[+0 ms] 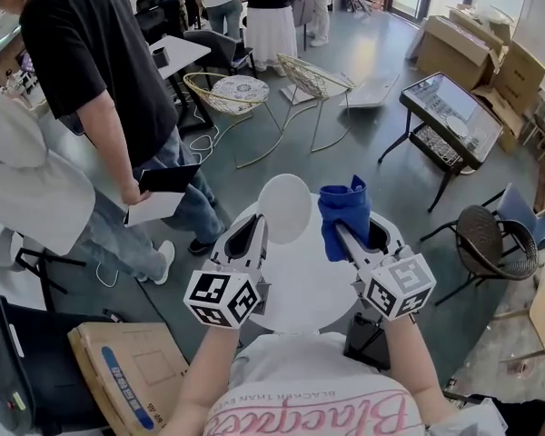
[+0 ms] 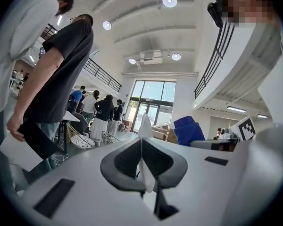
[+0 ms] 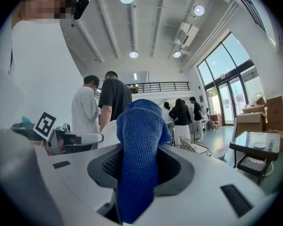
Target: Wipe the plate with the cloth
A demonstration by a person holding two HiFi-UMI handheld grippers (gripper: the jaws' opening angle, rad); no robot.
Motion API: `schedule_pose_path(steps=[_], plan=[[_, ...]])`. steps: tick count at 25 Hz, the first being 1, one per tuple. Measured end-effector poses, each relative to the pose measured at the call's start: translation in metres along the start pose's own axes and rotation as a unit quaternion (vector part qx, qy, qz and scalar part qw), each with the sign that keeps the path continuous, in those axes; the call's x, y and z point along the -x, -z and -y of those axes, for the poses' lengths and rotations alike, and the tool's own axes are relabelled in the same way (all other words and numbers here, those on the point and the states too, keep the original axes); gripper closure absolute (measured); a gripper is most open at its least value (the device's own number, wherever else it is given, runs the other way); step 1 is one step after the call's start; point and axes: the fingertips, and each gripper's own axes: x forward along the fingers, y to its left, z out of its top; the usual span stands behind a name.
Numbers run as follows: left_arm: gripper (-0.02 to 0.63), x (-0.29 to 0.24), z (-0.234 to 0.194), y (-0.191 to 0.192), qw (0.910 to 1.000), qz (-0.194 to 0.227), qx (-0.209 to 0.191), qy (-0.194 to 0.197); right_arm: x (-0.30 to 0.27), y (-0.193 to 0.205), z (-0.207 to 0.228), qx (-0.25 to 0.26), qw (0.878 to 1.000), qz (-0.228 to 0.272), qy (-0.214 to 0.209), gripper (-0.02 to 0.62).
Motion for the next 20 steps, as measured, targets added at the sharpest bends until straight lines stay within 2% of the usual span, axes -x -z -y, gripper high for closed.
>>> schedule_pose_path(steps=[8, 20], plan=[[0.592, 0.002, -0.008, -0.005, 0.9998, 0.008, 0.003, -0.016, -0.005, 0.003, -0.005, 0.026, 1.000, -0.007, 0.010, 0.443], [0.592, -0.002, -0.004, -0.012, 0.9997, 0.018, -0.004, -0.015, -0.012, 0.004, -0.008, 0.054, 0.998, -0.017, 0.022, 0.443]])
